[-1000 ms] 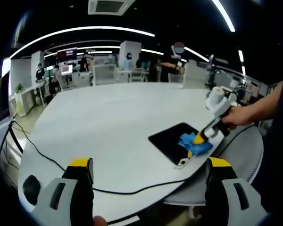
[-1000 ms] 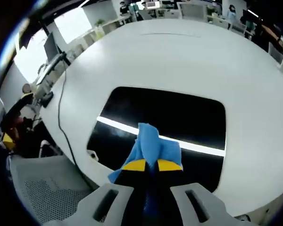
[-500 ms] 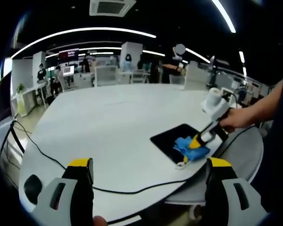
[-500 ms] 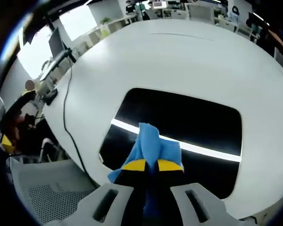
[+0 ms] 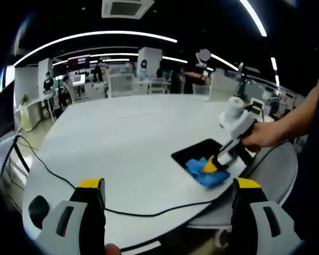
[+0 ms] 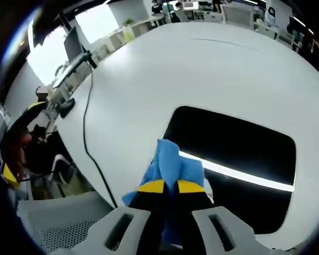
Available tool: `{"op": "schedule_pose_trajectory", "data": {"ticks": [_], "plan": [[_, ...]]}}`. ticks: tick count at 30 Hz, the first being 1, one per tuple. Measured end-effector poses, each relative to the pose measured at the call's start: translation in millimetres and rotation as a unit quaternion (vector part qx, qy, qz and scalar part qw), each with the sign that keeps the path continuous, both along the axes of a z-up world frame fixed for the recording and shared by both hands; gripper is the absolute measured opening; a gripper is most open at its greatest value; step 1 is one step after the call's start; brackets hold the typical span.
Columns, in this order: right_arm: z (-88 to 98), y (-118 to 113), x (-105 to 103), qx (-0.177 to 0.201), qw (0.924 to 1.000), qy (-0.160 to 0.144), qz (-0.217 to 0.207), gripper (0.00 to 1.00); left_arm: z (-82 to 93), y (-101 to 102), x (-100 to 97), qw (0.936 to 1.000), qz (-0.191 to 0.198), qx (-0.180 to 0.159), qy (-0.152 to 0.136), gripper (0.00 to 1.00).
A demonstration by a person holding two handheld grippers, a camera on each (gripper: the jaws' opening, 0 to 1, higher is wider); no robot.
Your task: Wipe the mirror surface with the cleaning cloth until all visible marks leave the cleaned area.
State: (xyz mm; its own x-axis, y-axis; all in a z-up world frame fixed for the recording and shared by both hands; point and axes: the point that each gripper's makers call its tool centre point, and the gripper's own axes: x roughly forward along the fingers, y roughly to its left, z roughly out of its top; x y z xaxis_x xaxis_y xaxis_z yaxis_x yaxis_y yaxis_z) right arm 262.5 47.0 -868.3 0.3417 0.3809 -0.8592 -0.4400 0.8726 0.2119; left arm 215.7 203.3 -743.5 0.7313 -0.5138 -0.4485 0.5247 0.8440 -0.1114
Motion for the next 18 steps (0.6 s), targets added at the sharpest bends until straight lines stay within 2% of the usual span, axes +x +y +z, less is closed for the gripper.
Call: {"op": "schedule_pose_trajectory", "data": {"ticks": [5,18], "plan": [[-0.1,6,-1,0.003,0.9999,-0.002,0.013,0.02,-0.1,0,-0.7,1.0,0.001,0.0,0.0,1.0],[-0.6,12,-1,0.016,0.9998,0.006,0.011,0.02,-0.6,1,2.1,1.0,0.002,-0.002,0.0,1.0]]}}
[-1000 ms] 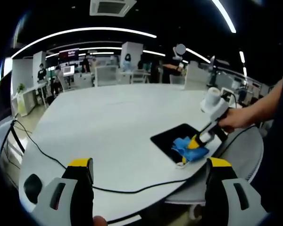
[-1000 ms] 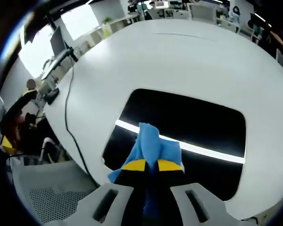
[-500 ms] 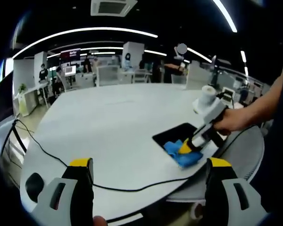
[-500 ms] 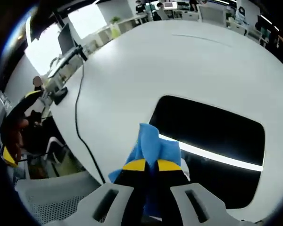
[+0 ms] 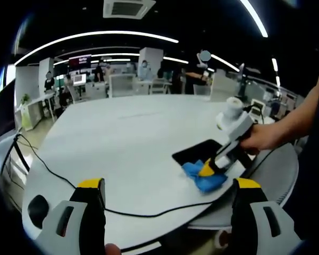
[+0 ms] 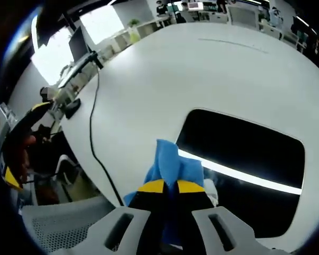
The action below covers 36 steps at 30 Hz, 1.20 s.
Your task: Wipe the mirror surface with the cleaning cloth until all visible marks leave the cleaned area.
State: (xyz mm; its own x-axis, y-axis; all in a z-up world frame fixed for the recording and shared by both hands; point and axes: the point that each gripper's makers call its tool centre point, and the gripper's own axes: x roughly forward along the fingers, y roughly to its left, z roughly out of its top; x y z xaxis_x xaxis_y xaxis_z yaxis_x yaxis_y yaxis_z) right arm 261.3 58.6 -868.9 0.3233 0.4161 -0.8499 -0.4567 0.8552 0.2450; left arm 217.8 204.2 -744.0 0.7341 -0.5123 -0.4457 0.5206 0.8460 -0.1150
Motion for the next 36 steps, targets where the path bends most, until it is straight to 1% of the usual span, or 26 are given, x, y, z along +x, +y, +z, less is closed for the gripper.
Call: {"op": "schedule_pose_trajectory", "data": {"ticks": [2,4,5,9,13,18,20,24,30,36], "plan": [[0.3,0,0,-0.002,1.0,-0.001,0.003,0.02,-0.3,0,-0.1,1.0,0.0,0.0,0.0,1.0],[0.2,0,0,-0.003,0.9998,-0.006,0.019,0.02,-0.4,0,0.0,1.0,0.0,0.001,0.0,1.0],[0.2,0,-1,-0.007,0.9994,-0.009,0.034,0.02,-0.3,0,0.1,1.0,0.001,0.0,0.0,1.0],[1.2,0,0,-0.01,0.9997,0.0,0.022,0.01,-0.3,0,0.2,1.0,0.002,0.0,0.001,1.0],[1.1,0,4,-0.012,0.9996,0.004,0.024,0.01,-0.6,2,-0.6,1.0,0.006,0.0,0.002,1.0],[1.4,-1,19,-0.015,0.9996,0.0,0.023,0.01,-4.6,3,-3.6,0.9999,0.009,0.003,0.008,1.0],[1.3,-1,26,-0.02,0.9993,-0.005,0.032,0.01,-4.8,3,-4.1,0.9999,0.009,0.002,0.009,1.0],[0.9,0,39,-0.022,0.9991,-0.004,0.037,0.01,-4.7,2,-4.8,0.9999,0.009,0.004,0.012,1.0],[1.2,3,56,-0.03,0.9984,-0.007,0.047,0.01,-5.7,5,-2.0,0.9998,0.008,0.006,0.015,1.0],[0.5,6,77,-0.034,0.998,-0.01,0.053,0.01,-5.1,8,0.7,0.9998,0.009,0.008,0.018,1.0]]}}
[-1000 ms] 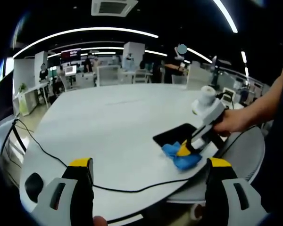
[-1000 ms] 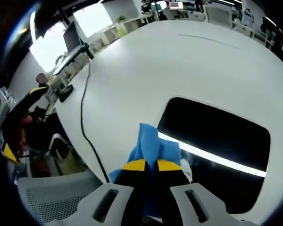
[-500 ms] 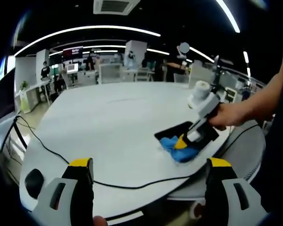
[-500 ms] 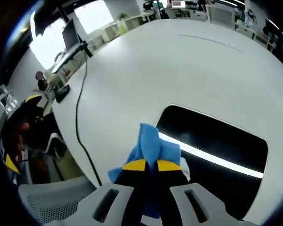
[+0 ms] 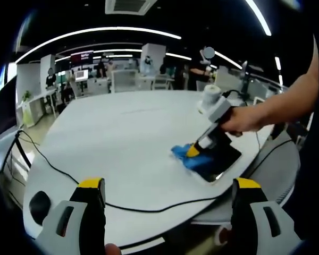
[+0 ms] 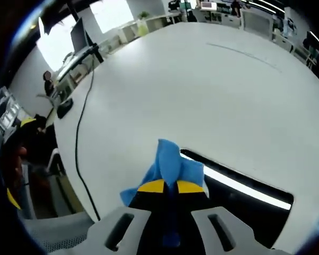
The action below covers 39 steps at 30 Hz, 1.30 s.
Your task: Wipe the mirror surface with the cleaning cloth until all visible marks leave the cleaned area.
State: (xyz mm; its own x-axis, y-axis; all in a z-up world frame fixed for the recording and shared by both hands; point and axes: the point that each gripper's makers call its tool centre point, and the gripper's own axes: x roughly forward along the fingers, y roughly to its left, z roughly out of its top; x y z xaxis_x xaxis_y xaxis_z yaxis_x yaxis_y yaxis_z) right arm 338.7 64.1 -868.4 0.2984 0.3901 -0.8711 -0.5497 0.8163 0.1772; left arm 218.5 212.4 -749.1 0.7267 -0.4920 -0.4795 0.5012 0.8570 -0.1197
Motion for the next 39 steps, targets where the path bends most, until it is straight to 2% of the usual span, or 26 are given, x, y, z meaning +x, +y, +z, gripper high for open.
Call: {"op": "schedule_pose_trajectory", "data": {"ticks": [7,13,17,18,20,23,26,28,30,31,39], "plan": [[-0.2,2,19,-0.004,1.0,0.004,0.001,0.01,-0.4,1,0.9,1.0,-0.002,0.002,0.005,1.0],[-0.1,5,27,-0.007,0.9999,0.006,0.005,0.01,-1.3,6,4.1,1.0,0.0,0.003,0.005,1.0],[-0.6,6,38,-0.008,1.0,0.001,0.0,0.01,-0.8,8,5.3,1.0,0.0,0.005,0.006,1.0],[-3.4,2,43,-0.024,0.9996,-0.014,0.01,0.01,-0.6,8,5.8,1.0,0.0,0.005,0.006,1.0],[-2.9,5,41,-0.013,0.9999,0.003,-0.008,0.01,-0.1,9,6.8,1.0,0.001,0.006,0.005,1.0],[-1.4,5,39,-0.013,0.9998,-0.011,0.006,0.01,0.9,10,7.9,1.0,0.005,0.004,0.004,1.0],[3.1,5,35,0.006,1.0,-0.001,-0.005,0.01,0.3,10,7.3,1.0,0.007,0.005,0.005,1.0],[4.1,7,26,0.014,0.9995,0.014,0.024,0.01,-0.9,10,6.9,0.9999,0.009,0.005,0.006,1.0],[-0.4,5,24,0.005,0.9996,0.015,0.023,0.01,-1.4,10,6.6,0.9999,0.01,0.004,0.006,1.0],[-0.7,6,26,0.008,0.9996,0.006,0.026,0.01,-1.7,8,6.3,0.9999,0.01,0.004,0.007,1.0],[0.1,3,28,0.006,0.9996,0.008,0.026,0.01,1.5,2,6.6,1.0,0.008,0.001,0.004,1.0]]}}
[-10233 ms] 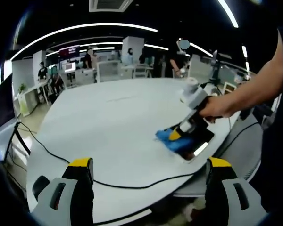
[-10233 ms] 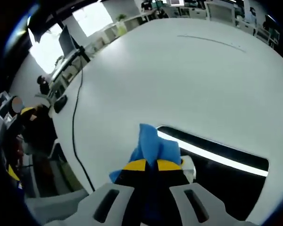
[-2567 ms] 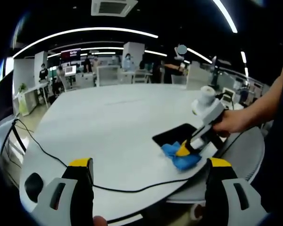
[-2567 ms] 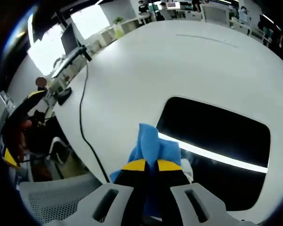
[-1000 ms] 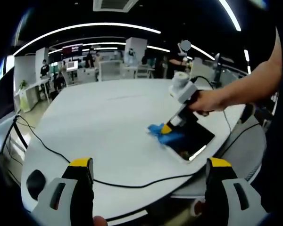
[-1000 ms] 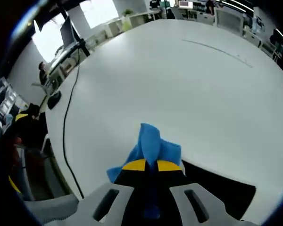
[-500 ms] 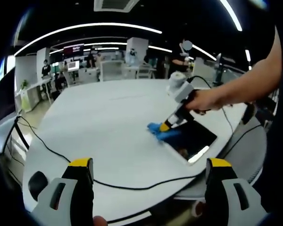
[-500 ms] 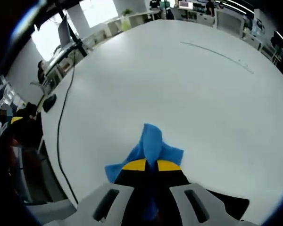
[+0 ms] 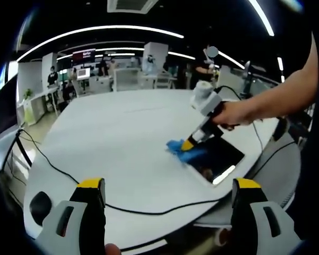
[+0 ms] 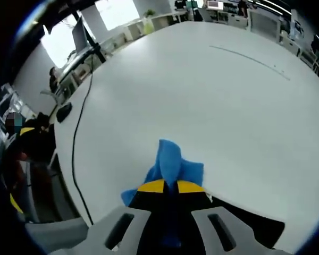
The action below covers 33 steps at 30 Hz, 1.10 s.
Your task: Wipe the mirror surface with the cleaning cloth until all visible marks leave the cleaned area.
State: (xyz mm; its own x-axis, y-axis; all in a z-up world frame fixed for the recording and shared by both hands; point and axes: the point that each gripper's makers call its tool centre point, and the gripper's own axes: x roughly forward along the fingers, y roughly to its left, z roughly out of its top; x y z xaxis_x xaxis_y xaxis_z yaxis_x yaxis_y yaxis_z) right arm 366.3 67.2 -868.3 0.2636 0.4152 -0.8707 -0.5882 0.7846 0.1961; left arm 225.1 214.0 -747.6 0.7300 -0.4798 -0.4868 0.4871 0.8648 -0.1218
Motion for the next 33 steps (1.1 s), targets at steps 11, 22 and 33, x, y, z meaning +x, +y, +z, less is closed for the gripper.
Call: {"op": "schedule_pose_trajectory", "data": {"ticks": [11,22,33], "plan": [[0.8,-30,2,-0.01,0.9999,-0.001,-0.012,0.01,-0.7,0,-2.8,1.0,0.004,0.0,-0.002,1.0],[-0.9,-47,4,-0.015,0.9996,0.004,-0.024,0.01,-0.6,-4,-4.0,1.0,0.003,-0.002,-0.007,1.0],[-2.0,-48,4,-0.002,0.9993,-0.002,-0.037,0.01,-0.5,-7,-10.6,1.0,0.001,0.0,-0.005,1.0]]}}
